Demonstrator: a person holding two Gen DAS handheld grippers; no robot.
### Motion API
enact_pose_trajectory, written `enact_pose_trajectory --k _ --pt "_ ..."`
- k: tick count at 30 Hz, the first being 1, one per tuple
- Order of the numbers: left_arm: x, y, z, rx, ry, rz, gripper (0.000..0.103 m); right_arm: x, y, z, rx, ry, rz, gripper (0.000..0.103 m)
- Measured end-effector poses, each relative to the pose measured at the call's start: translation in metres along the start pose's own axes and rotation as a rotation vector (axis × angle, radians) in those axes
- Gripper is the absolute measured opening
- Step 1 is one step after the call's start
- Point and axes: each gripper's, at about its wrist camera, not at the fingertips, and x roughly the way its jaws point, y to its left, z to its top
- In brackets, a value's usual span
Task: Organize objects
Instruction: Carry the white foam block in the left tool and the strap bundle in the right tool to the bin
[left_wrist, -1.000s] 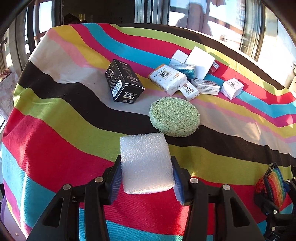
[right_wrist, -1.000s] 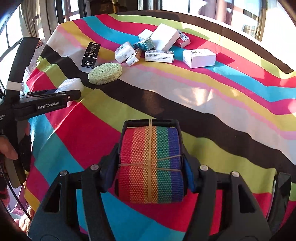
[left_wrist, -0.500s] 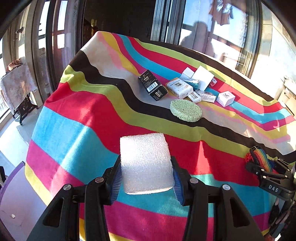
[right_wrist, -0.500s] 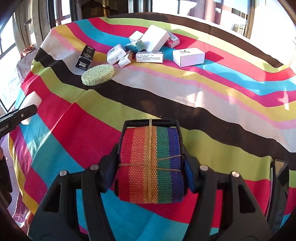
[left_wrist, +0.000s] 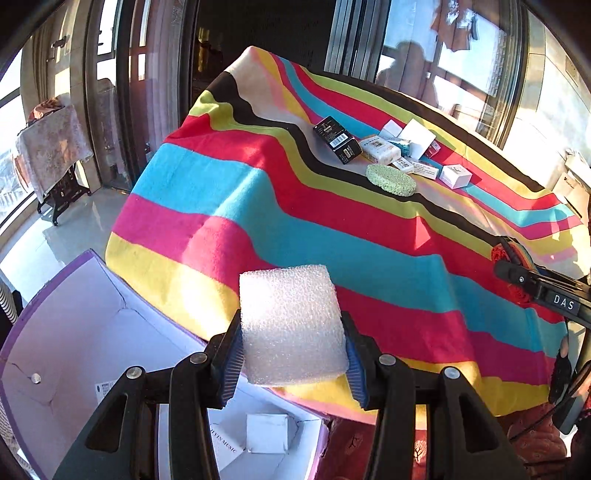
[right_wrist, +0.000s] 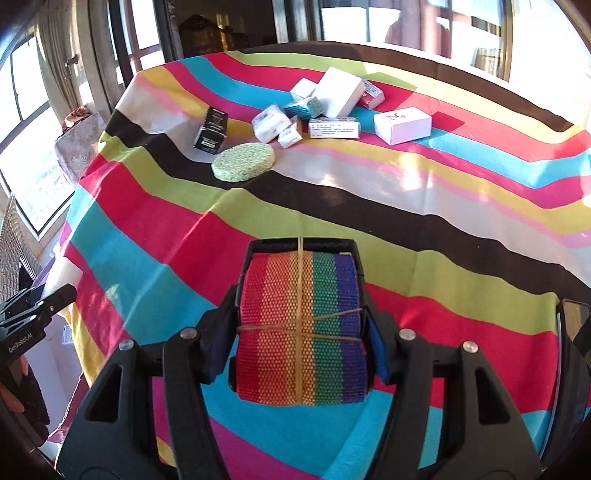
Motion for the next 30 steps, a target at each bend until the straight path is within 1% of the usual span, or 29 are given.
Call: enact_pose_trajectory --k 4,7,11,14,17,20,24,26,30 --pt "-0.003 0.003 -0.005 -0.002 -0.002 0.004 0.049 -0.001 0.028 -0.003 -0.063 0.019 0.043 0.064" --pt "-0.004 0.004 -0.004 -0.006 -0.011 0.007 0.049 -0.005 0.053 -0.007 -0.143 0.015 0.056 0.064" --pt "-0.009 0.006 -0.003 -0.001 -0.034 0.026 0.049 -0.011 0.083 -0.013 -0.235 0.011 0.095 0.064" --pt "-0.011 0.013 -0.003 -0.021 -0.036 0.033 0.049 -0.009 0.104 -0.02 -0.3 0.026 0.115 0.064" --pt "-0.015 0.023 -0.005 -0.039 -0.037 0.047 0.048 -0.006 0.119 -0.026 -0.34 0.046 0.135 0.064" --pt "-0.02 0.034 -0.01 -0.051 -0.032 0.079 0.048 -0.006 0.133 -0.03 -0.381 0.05 0.148 0.064" --pt "-0.025 0.058 -0.018 -0.117 -0.017 0.088 0.048 -0.006 0.147 -0.033 -0.419 0.058 0.17 0.064" --pt "-0.03 0.068 -0.021 -0.138 -0.021 0.107 0.048 -0.006 0.157 -0.035 -0.448 0.066 0.184 0.064" --pt "-0.038 0.09 -0.026 -0.172 -0.021 0.147 0.048 -0.008 0.185 -0.036 -0.535 0.077 0.238 0.064"
